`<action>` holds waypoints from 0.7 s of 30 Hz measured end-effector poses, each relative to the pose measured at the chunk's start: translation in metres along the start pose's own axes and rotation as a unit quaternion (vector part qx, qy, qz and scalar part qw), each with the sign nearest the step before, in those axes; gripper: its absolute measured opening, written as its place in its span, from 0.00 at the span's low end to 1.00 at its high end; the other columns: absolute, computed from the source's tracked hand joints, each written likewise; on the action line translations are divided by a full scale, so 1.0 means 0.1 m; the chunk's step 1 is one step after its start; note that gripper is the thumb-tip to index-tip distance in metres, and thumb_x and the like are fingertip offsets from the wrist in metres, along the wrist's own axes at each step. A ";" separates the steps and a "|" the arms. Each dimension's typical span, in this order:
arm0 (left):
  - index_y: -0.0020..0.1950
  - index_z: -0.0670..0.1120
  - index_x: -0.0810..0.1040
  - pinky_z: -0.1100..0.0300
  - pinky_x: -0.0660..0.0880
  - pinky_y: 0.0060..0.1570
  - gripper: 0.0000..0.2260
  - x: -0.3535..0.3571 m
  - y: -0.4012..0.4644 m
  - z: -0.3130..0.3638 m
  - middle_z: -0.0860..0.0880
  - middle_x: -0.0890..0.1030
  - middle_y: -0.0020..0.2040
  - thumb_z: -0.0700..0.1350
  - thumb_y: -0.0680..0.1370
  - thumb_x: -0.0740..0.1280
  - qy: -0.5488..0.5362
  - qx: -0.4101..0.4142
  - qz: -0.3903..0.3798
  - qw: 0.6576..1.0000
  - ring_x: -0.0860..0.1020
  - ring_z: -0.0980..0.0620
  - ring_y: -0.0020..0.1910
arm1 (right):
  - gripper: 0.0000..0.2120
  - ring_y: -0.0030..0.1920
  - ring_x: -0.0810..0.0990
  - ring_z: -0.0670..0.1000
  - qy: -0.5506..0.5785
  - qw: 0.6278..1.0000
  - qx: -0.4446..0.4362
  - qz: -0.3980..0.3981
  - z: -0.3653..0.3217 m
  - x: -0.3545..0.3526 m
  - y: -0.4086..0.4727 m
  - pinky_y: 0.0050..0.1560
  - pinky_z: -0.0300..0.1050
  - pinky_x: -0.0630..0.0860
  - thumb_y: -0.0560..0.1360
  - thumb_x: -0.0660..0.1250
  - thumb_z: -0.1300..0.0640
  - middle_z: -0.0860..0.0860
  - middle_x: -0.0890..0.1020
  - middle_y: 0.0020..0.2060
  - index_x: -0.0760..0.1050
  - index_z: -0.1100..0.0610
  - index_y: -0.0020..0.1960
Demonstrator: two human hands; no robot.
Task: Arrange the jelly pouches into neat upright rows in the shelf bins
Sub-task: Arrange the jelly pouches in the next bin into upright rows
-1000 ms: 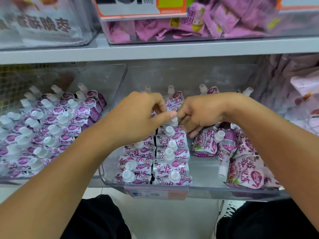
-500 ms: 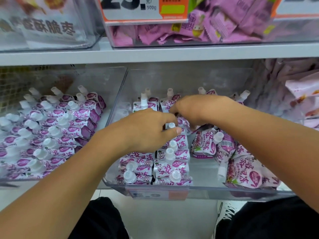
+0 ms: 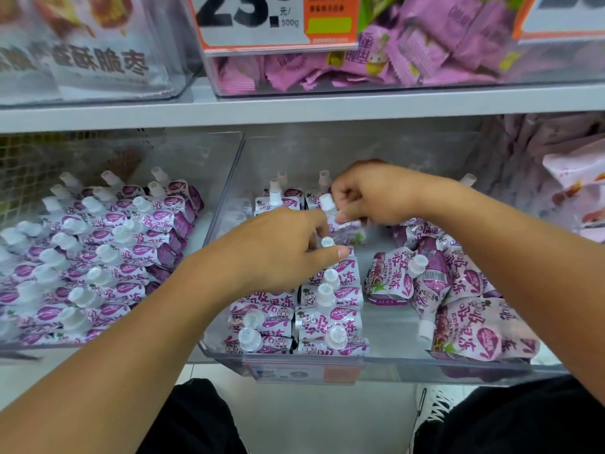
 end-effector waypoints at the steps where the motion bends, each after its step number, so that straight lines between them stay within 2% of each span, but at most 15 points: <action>1: 0.52 0.54 0.74 0.51 0.78 0.48 0.18 -0.03 0.01 0.00 0.57 0.81 0.45 0.67 0.75 0.61 0.000 -0.015 0.042 0.999 0.78 0.55 0.45 | 0.11 0.24 0.73 0.38 0.063 0.997 0.010 -0.034 -0.01 0.06 0.00 0.31 0.36 0.71 0.76 0.71 0.61 0.45 0.75 0.25 0.72 0.57 0.38; 3: 0.49 0.53 0.74 0.51 0.78 0.45 0.17 -0.12 0.03 -0.03 0.56 0.81 0.42 0.66 0.74 0.65 0.005 -0.043 0.150 0.988 0.79 0.53 0.43 | 0.08 0.25 0.75 0.40 0.170 0.979 0.030 -0.105 0.01 0.15 -0.01 0.32 0.37 0.74 0.77 0.69 0.65 0.45 0.75 0.25 0.73 0.58 0.41; 4: 0.52 0.52 0.75 0.52 0.77 0.46 0.16 -0.15 0.05 -0.04 0.55 0.81 0.44 0.64 0.75 0.65 0.009 -0.049 0.179 0.983 0.79 0.52 0.45 | 0.06 0.27 0.76 0.41 0.200 0.970 0.037 -0.134 0.02 0.17 -0.02 0.32 0.37 0.75 0.77 0.68 0.66 0.47 0.76 0.27 0.74 0.60 0.43; 6: 0.56 0.52 0.76 0.53 0.76 0.48 0.13 -0.15 0.11 -0.03 0.54 0.81 0.48 0.58 0.78 0.64 0.022 -0.039 0.153 0.987 0.78 0.50 0.49 | 0.05 0.33 0.78 0.44 0.241 0.953 0.046 -0.177 0.05 0.19 -0.04 0.38 0.39 0.80 0.77 0.67 0.68 0.49 0.79 0.31 0.75 0.60 0.47; 7: 0.51 0.52 0.76 0.53 0.74 0.46 0.10 -0.13 0.14 -0.02 0.54 0.80 0.44 0.56 0.80 0.62 0.032 -0.029 0.114 0.992 0.78 0.48 0.48 | 0.05 0.37 0.79 0.46 0.262 0.943 0.059 -0.196 0.07 0.17 -0.05 0.43 0.41 0.82 0.77 0.66 0.68 0.50 0.81 0.34 0.75 0.60 0.48; 9: 0.38 0.50 0.71 0.55 0.67 0.40 0.15 -0.08 0.17 -0.01 0.53 0.73 0.34 0.54 0.82 0.58 0.054 -0.032 0.051 0.997 0.74 0.47 0.41 | 0.05 0.43 0.82 0.48 0.263 0.937 0.085 -0.214 0.10 0.05 -0.07 0.51 0.45 0.81 0.77 0.68 0.67 0.53 0.83 0.41 0.77 0.59 0.50; 10: 0.37 0.50 0.69 0.55 0.65 0.40 0.17 -0.07 0.18 -0.01 0.52 0.71 0.32 0.54 0.83 0.56 0.057 -0.034 0.039 0.997 0.73 0.47 0.39 | 0.05 0.45 0.82 0.49 0.213 0.955 0.087 -0.187 0.11 -0.05 -0.07 0.54 0.48 0.82 0.76 0.70 0.64 0.54 0.83 0.45 0.78 0.58 0.51; 12: 0.40 0.49 0.72 0.55 0.65 0.42 0.16 -0.06 0.18 -0.02 0.52 0.72 0.33 0.54 0.84 0.54 0.059 -0.033 0.036 0.997 0.73 0.49 0.39 | 0.11 0.49 0.83 0.52 -0.002 0.995 0.085 -0.060 0.14 -0.26 0.03 0.57 0.52 0.80 0.75 0.73 0.57 0.53 0.83 0.53 0.78 0.56 0.56; 13: 0.42 0.49 0.73 0.54 0.65 0.45 0.16 -0.05 0.18 -0.02 0.53 0.72 0.34 0.54 0.84 0.53 0.064 -0.033 0.035 0.997 0.73 0.49 0.40 | 0.16 0.53 0.81 0.54 -0.101 0.992 0.073 0.000 0.10 -0.31 0.09 0.59 0.50 0.78 0.75 0.73 0.55 0.53 0.81 0.57 0.77 0.56 0.61; 14: 0.44 0.50 0.73 0.54 0.66 0.47 0.15 -0.05 0.17 -0.02 0.54 0.72 0.35 0.54 0.84 0.52 0.067 -0.033 0.034 0.997 0.73 0.49 0.42 | 0.19 0.56 0.79 0.55 -0.149 0.986 0.063 0.026 0.04 -0.30 0.14 0.58 0.48 0.76 0.75 0.72 0.54 0.53 0.80 0.59 0.75 0.56 0.64; 16: 0.49 0.51 0.74 0.52 0.65 0.52 0.14 -0.04 0.16 -0.02 0.55 0.73 0.38 0.53 0.84 0.51 0.079 -0.030 0.032 0.996 0.73 0.49 0.45 | 0.20 0.56 0.78 0.56 -0.172 0.984 0.054 0.003 -0.04 -0.17 0.27 0.53 0.44 0.74 0.76 0.72 0.52 0.54 0.79 0.59 0.74 0.58 0.65; 19: 0.55 0.52 0.76 0.54 0.65 0.53 0.13 -0.02 0.15 -0.03 0.53 0.77 0.45 0.52 0.84 0.52 0.077 -0.035 0.033 0.996 0.74 0.48 0.50 | 0.12 0.46 0.78 0.56 -0.191 0.978 0.067 -0.049 -0.06 0.01 0.42 0.46 0.44 0.72 0.77 0.69 0.52 0.56 0.80 0.50 0.77 0.60 0.55; 21: 0.57 0.53 0.78 0.55 0.72 0.52 0.11 -0.09 0.12 -0.04 0.52 0.81 0.49 0.50 0.83 0.56 0.029 -0.041 0.069 0.996 0.77 0.49 0.51 | 0.10 0.42 0.76 0.55 -0.186 0.978 0.070 -0.068 -0.05 0.03 0.42 0.45 0.45 0.72 0.79 0.68 0.52 0.56 0.79 0.45 0.76 0.60 0.49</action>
Point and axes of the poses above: each hand's wrist, its own y-axis towards the middle knuckle, its own x-axis out of the palm, z = x × y, the point moved 2 cm from there along y, towards the middle knuckle
